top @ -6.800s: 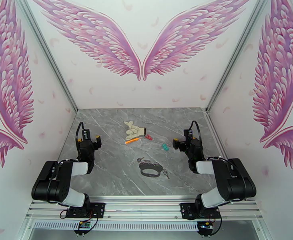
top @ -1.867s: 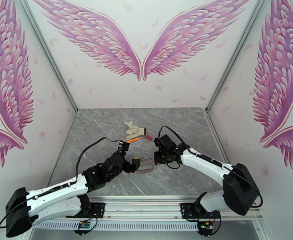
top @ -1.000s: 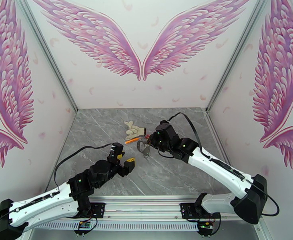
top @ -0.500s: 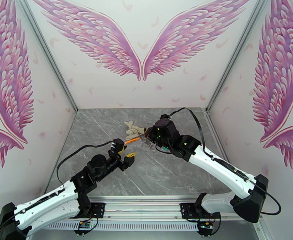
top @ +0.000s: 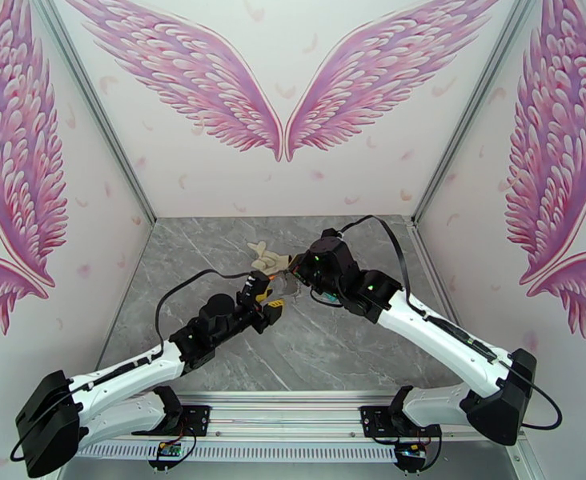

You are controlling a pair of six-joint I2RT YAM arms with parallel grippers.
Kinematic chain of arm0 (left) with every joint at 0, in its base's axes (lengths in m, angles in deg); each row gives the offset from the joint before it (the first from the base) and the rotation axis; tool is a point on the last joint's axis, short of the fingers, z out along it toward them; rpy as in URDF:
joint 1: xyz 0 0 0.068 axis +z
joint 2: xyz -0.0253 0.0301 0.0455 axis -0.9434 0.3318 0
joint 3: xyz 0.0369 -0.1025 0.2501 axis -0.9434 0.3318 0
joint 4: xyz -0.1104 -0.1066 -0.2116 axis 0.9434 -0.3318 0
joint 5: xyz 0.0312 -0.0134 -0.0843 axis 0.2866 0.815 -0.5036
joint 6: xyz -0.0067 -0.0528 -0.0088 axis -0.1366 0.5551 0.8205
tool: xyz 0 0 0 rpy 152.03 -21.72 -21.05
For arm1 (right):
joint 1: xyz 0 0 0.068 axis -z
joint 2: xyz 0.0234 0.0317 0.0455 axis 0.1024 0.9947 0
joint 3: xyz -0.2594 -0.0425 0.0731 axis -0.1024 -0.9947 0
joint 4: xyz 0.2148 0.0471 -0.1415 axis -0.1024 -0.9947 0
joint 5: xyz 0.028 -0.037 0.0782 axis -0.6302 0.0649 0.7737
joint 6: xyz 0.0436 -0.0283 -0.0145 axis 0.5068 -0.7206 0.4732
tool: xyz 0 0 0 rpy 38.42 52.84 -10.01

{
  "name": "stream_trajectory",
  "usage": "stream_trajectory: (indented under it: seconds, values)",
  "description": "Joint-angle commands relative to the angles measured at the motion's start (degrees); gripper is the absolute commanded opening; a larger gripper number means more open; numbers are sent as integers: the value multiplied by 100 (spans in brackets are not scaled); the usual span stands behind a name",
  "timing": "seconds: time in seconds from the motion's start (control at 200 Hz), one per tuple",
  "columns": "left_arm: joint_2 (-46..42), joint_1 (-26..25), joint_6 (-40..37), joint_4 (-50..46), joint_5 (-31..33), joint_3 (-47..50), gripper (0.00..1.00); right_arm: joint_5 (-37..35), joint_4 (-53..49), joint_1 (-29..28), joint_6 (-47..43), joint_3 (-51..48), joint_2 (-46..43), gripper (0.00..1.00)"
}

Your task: Remove the keys from the keyring

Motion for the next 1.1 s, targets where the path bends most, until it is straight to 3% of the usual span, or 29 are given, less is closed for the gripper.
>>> stream_trajectory:
  seconds: [0.0, 0.955, 1.095]
  values:
    - [53, 5, -61, 475, 372, -224, 48, -160, 208, -73, 145, -52, -197, 0]
    - [1087, 257, -578, 1101, 139, -717, 47, -284, 468, -152, 419, -307, -357, 0]
    - [1218, 265, -541, 1217, -381, -779, 48, -299, 548, -150, 448, -377, -387, 0]
